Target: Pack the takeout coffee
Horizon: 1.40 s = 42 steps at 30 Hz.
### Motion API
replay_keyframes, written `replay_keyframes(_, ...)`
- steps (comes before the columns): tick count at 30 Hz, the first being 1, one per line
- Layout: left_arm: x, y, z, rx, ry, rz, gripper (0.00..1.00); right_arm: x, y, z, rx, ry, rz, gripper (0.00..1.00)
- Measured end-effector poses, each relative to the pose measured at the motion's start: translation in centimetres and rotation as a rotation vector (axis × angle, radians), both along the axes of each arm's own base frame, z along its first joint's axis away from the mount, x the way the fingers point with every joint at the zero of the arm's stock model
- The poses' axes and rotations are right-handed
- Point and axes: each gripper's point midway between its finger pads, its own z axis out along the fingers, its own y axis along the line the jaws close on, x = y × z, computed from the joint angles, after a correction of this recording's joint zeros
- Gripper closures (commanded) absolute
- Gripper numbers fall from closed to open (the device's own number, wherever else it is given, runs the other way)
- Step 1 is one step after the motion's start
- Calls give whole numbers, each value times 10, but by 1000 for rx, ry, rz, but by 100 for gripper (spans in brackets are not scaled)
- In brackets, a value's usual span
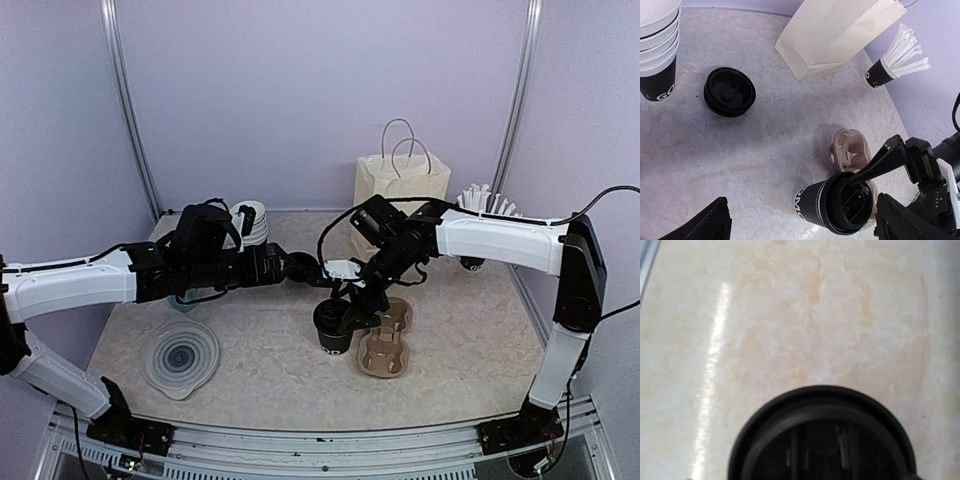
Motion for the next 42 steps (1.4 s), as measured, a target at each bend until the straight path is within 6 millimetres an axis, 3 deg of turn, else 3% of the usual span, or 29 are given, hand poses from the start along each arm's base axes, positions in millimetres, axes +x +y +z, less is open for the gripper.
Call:
replay_keyframes(13, -2, 9, 2, 1, -21, 26, 1, 8, 8, -3, -19, -26, -12, 17)
replay_keyframes(20, -6, 15, 3, -16, -39, 29, 1, 11, 10, 5, -14, -36, -22, 12)
replay_keyframes(29, -9, 14, 13, -54, -72, 12, 7, 9, 7, -1, -42, -14, -26, 11)
replay_keyframes(35, -9, 14, 12, -54, -71, 9, 8, 9, 7, -14, -71, 12, -26, 16)
replay_keyframes(42, -9, 17, 10, -54, -71, 14, 10, 8, 8, -14, -73, 17, -26, 26)
